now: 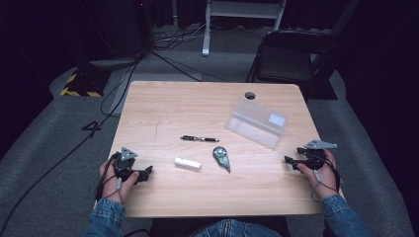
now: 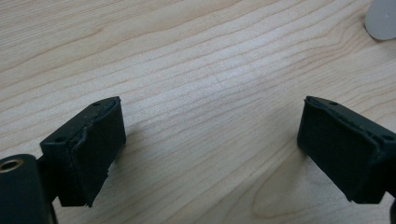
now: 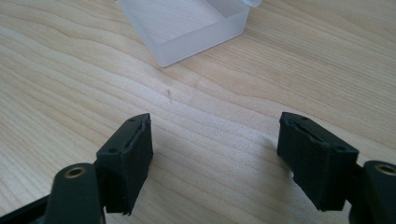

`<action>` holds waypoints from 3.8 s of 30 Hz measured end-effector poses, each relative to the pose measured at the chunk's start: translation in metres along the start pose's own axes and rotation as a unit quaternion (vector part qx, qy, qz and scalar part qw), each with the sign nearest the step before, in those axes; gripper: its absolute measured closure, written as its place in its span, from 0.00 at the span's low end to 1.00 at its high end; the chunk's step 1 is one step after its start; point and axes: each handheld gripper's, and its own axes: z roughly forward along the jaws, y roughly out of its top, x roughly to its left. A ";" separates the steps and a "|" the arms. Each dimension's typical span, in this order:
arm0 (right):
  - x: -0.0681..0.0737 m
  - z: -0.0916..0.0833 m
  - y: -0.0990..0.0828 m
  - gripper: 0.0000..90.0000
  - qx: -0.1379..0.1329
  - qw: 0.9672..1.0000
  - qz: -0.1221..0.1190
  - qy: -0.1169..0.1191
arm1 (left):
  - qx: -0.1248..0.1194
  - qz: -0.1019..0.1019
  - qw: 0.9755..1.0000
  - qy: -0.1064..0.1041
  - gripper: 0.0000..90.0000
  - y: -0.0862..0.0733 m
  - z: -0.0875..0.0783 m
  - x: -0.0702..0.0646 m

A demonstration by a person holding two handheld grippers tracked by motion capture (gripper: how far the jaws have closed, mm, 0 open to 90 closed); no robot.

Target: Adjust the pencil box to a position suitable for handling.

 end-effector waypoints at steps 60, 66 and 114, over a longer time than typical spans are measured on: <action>0.047 0.034 0.083 0.60 -0.006 0.991 -0.065 0.121 | 0.011 0.010 1.000 -0.007 0.00 0.005 0.005 -0.002; 0.047 0.045 0.082 0.66 0.010 0.989 -0.085 0.118 | 0.012 0.010 1.000 -0.006 0.00 0.005 0.005 -0.002; 0.067 0.054 0.072 0.99 0.052 0.970 -0.184 0.153 | 0.012 0.012 1.000 -0.009 0.00 0.006 0.007 -0.001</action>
